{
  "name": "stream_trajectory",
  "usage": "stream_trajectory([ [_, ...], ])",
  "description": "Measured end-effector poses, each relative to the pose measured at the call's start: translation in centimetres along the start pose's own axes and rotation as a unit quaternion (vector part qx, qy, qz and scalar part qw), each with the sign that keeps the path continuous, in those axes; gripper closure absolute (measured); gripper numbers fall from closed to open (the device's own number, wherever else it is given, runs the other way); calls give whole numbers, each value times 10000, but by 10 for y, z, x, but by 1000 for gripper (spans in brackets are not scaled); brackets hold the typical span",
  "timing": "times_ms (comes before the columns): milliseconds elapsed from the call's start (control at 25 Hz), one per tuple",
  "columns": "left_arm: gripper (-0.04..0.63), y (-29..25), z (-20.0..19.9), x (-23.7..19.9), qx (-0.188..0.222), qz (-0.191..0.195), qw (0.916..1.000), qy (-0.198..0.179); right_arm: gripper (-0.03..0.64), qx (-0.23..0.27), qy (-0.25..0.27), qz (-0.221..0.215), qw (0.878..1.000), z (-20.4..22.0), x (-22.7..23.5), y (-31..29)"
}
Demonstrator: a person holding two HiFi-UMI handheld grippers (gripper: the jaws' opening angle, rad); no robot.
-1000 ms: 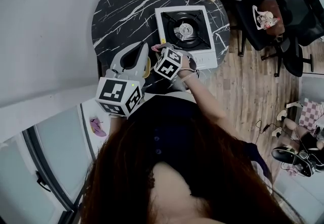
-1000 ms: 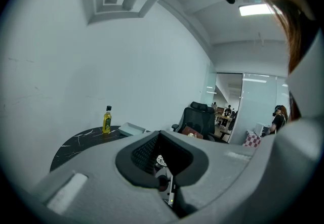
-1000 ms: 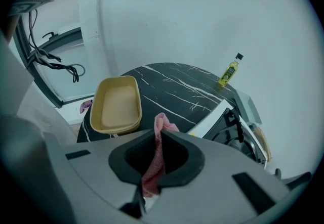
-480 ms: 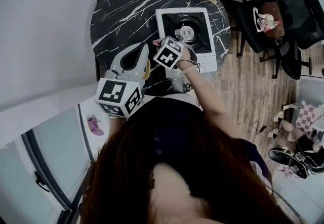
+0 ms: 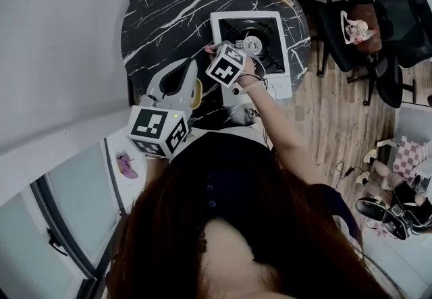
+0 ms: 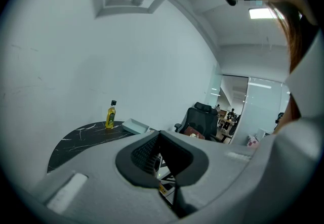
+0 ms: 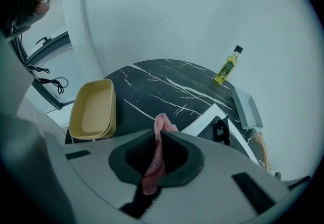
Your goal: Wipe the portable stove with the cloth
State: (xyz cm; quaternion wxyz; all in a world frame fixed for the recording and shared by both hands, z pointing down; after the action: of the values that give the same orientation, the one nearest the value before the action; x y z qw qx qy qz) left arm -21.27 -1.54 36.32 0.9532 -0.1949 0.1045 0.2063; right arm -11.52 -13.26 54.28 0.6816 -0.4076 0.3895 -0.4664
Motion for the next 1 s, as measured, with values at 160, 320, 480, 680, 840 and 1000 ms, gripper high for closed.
stream_trajectory([
  [160,583,-4,1,-4,-32,3,10000,15,592,38,42,67,10000,-4,7,-4],
  [320,583,-7,2,-7,-70,14,10000,27,594,44,158,172,9997,-10,15,-8],
  [480,583,-9,3,-9,-94,16,9999,63,594,64,250,288,9993,-15,23,-13],
  [680,583,-11,5,-13,-133,4,9998,114,594,46,343,417,9985,-18,35,-19],
  [840,583,-16,5,-16,-163,27,9998,133,594,89,375,486,9981,-24,43,-22],
  [1000,583,-20,6,-18,-197,49,9997,146,594,79,364,461,9982,-27,50,-27],
])
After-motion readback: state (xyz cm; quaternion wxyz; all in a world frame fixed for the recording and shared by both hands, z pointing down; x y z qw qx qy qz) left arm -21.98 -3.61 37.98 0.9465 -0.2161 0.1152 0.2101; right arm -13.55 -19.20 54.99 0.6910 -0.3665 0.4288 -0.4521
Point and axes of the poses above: the fingertips, and each gripper's own axes: y backward along the fingers, x to its right, z out of its underside, the point moved 8 cm from there along y, backward along the fingers, and after that the axes turned 4 degrees about -x, right-handed, at the moved point
